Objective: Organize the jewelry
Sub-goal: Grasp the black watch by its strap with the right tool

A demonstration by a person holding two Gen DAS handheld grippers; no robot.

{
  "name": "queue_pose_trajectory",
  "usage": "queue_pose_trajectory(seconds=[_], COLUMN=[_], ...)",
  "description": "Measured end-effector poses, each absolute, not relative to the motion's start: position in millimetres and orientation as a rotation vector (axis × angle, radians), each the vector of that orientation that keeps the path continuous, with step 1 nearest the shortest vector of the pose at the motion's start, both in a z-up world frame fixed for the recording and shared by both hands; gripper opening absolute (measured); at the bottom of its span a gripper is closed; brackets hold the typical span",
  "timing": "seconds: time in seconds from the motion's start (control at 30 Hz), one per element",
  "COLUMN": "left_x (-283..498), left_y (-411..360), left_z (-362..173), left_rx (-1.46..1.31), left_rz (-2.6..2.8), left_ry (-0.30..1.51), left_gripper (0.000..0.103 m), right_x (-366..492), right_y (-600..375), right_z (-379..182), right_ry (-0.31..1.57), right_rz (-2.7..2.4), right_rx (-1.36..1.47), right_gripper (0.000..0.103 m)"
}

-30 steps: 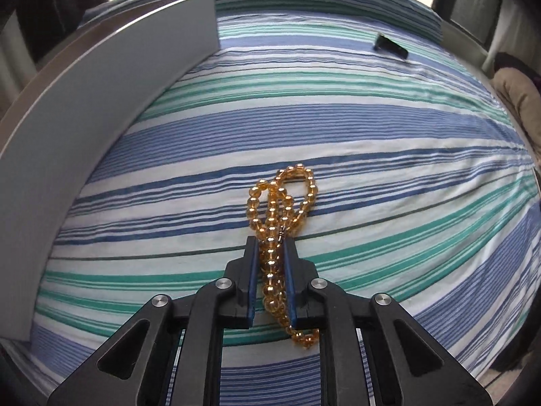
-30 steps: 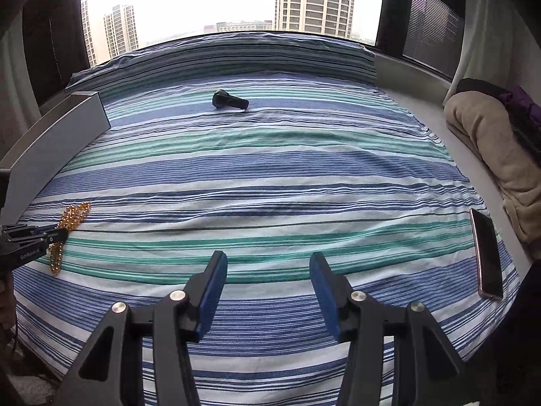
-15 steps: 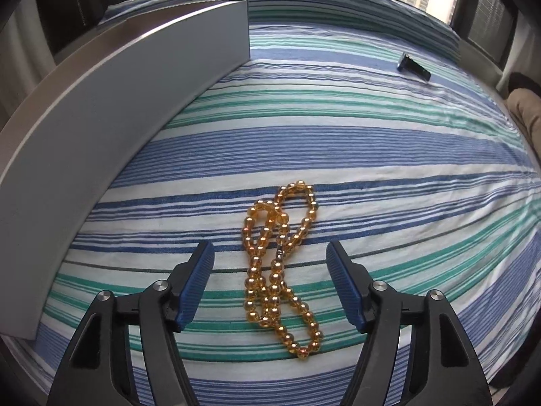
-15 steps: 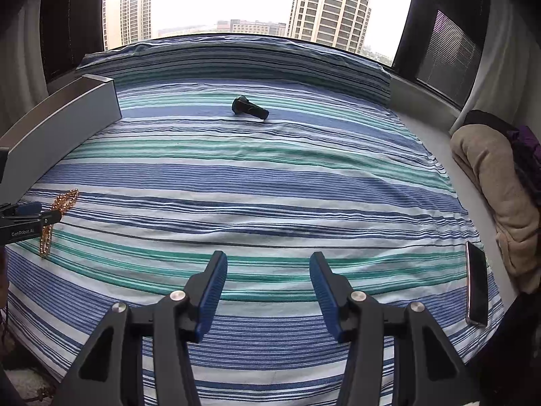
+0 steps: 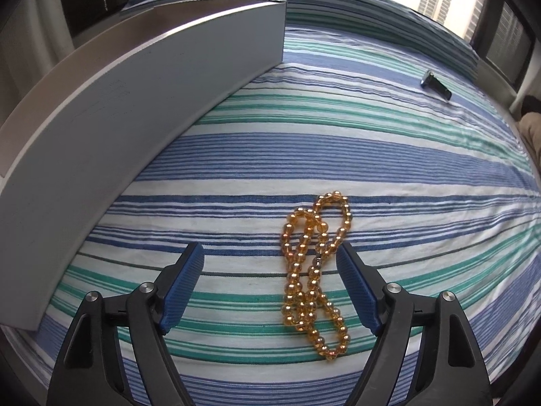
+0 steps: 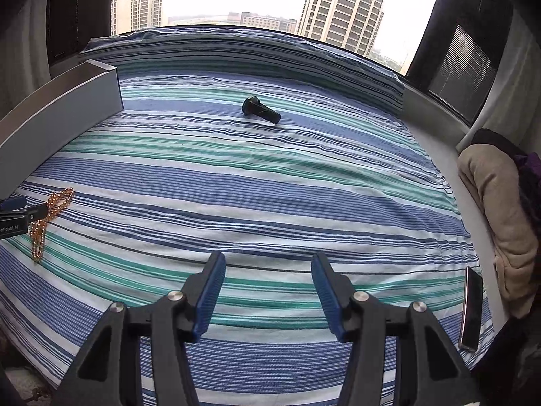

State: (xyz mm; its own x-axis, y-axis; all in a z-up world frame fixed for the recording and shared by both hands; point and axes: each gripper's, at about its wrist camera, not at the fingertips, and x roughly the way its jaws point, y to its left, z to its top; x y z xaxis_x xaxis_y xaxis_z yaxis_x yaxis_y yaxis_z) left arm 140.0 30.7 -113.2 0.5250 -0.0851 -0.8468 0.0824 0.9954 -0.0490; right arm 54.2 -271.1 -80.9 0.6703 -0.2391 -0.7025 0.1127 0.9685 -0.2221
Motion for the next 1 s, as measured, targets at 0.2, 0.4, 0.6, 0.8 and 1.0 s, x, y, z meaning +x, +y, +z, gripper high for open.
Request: queue_pose_trajectory(seconds=[0.2,0.4,0.6,0.8,1.0], left_x=[142.6,141.0,140.3,139.7,134.0], left_y=[35.7,46.5,56.1,66.9,74.0], left_z=[-114.4,-115.8,-117.7,-120.5,-122.0], left_rx=[-0.008,-0.037,-0.046,-0.052,-0.055], left_rz=[-0.092,-0.074,-0.052,-0.021,-0.011], left_ry=[1.021,1.025,1.041,1.052,1.056], left_gripper=[0.083,0.085,0.085,0.086,0.086], right_x=[87.7,182.4,301.2,359.0,365.3], right_y=[-269.0,-314.3,-345.5,-305.4,-293.6], right_z=[-71.6,-70.2,-81.3,-103.0,-113.0], right_ry=[0.813,0.856,0.882,0.870,0.931], right_rz=[-0.131,-0.023,0.060,0.159,0.141], right_rx=[-0.204,-0.170,-0.171,-0.312,-0.313], right_gripper=[0.064,0.064,0.064,0.064,0.021])
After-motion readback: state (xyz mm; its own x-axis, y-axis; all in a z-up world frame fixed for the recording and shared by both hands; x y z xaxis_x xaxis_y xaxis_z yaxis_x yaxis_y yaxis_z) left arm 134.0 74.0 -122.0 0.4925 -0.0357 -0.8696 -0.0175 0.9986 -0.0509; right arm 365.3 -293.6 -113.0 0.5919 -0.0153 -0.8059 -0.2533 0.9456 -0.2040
